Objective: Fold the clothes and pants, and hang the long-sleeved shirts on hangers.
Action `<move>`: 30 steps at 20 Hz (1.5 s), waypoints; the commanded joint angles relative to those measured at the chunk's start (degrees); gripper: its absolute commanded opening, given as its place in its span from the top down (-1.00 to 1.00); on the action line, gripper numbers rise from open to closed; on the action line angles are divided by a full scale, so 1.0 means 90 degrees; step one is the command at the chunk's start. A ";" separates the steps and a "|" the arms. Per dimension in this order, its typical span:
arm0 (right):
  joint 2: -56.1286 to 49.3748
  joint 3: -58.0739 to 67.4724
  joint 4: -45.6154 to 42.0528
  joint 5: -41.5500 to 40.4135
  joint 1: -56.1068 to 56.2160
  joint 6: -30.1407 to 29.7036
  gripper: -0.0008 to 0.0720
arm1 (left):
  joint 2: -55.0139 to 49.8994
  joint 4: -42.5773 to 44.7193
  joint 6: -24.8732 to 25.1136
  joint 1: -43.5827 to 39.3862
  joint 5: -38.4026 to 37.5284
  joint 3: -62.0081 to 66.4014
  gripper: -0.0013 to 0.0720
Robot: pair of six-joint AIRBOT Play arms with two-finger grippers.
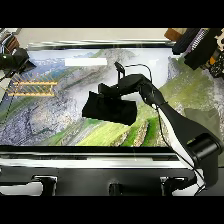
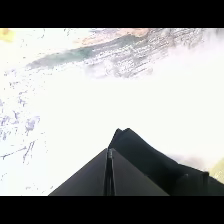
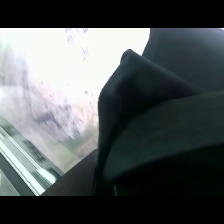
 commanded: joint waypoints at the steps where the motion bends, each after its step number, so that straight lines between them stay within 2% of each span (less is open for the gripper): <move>1: -0.0066 0.0005 0.0163 0.0726 0.0240 0.0214 0.54 | 0.0000 0.0010 0.0022 0.0015 -0.0012 -0.0219 0.93; 2: -0.0066 0.0005 0.0209 0.0962 0.0338 0.0250 0.27 | 0.0000 0.0010 0.0024 -0.0002 -0.0010 -0.0274 0.93; 3: -0.0068 0.0005 0.0321 0.1219 0.0440 0.0253 0.13 | 0.0000 0.0012 0.0024 -0.0029 -0.0010 -0.0318 0.93; 4: -0.0066 0.0005 0.0549 0.1428 0.0539 0.0270 -0.16 | 0.0000 0.0010 0.0024 -0.0049 -0.0007 -0.0359 0.93; 5: -0.0066 0.0005 0.0831 0.1559 0.0619 0.0255 -0.57 | -0.0002 0.0012 0.0024 -0.0075 -0.0002 -0.0398 0.93; 6: -0.0063 0.0041 0.1129 0.1586 0.0656 0.0136 -0.86 | -0.0002 0.0010 0.0022 -0.0083 0.0007 -0.0452 0.93; 9: 0.0036 0.0384 0.1265 0.1309 0.0444 0.0010 -0.87 | 0.0000 0.0010 0.0024 -0.0158 0.0010 -0.0631 0.93; 11: 0.0311 0.0452 0.1192 0.0775 -0.0202 -0.0202 -0.87 | 0.0000 0.0010 0.0024 -0.0206 0.0010 -0.0724 0.93; 16: 0.0714 0.0430 0.0520 -0.2101 -0.2832 -0.0855 -0.82 | 0.0000 0.0015 0.0114 -0.0226 0.0010 -0.0753 0.93; 18: 0.0714 0.0049 0.0440 -0.2562 -0.3616 -0.1151 -0.82 | 0.0000 0.0017 0.0267 -0.0231 0.0010 -0.0753 0.93; 21: 0.0702 -0.1107 0.0474 -0.2373 -0.4068 -0.1644 -0.82 | -0.0002 0.0032 0.0437 -0.0231 0.0010 -0.0753 0.93; 25: 0.0522 -0.2611 0.1059 -0.2195 -0.3961 -0.2356 -0.81 | -0.0002 0.0032 0.0571 -0.0228 0.0010 -0.0753 0.93; 28: 0.0396 -0.3157 0.1192 -0.1906 -0.3701 -0.2606 -0.81 | -0.0002 0.0029 0.0571 -0.0231 0.0012 -0.0753 0.93; 29: 0.0359 -0.3223 0.1224 -0.1829 -0.3594 -0.2654 -0.79 | -0.0002 0.0032 0.0568 -0.0231 0.0017 -0.0753 0.93; 30: 0.0323 -0.3245 0.1236 -0.1729 -0.3480 -0.2664 -0.66 | -0.0002 0.0032 0.0568 -0.0231 0.0034 -0.0753 0.93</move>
